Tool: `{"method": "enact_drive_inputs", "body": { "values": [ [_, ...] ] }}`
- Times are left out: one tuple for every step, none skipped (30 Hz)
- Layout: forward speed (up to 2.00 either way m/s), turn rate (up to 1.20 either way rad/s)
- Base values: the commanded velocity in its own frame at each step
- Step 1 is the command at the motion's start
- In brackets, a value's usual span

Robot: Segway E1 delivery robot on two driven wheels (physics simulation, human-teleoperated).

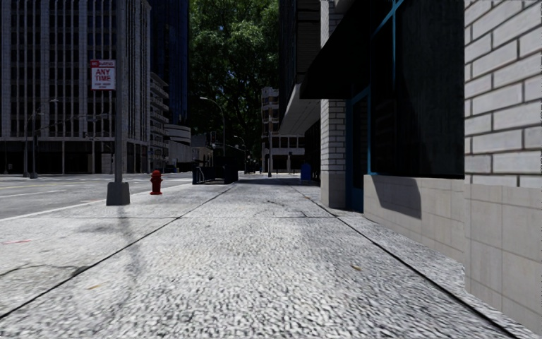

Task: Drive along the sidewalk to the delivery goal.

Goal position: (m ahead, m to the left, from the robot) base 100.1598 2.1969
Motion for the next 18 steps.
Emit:
{"method": "enact_drive_inputs", "body": {
  "values": [
    [2.0, 0.0],
    [2.0, 0.0],
    [2.0, 0.0],
    [2.0, 0.0],
    [2.0, 0.0],
    [2.0, 0.0],
    [2.0, 0.0],
    [2.0, 0.0],
    [2.0, 0.0],
    [2.0, 0.0],
    [2.0, 0.0],
    [2.0, 0.0],
    [2.0, 0.0],
    [2.0, 0.0],
    [2.0, 0.0],
    [2.0, 0.0],
    [2.0, 0.0],
    [2.0, 0.0]
  ]
}}
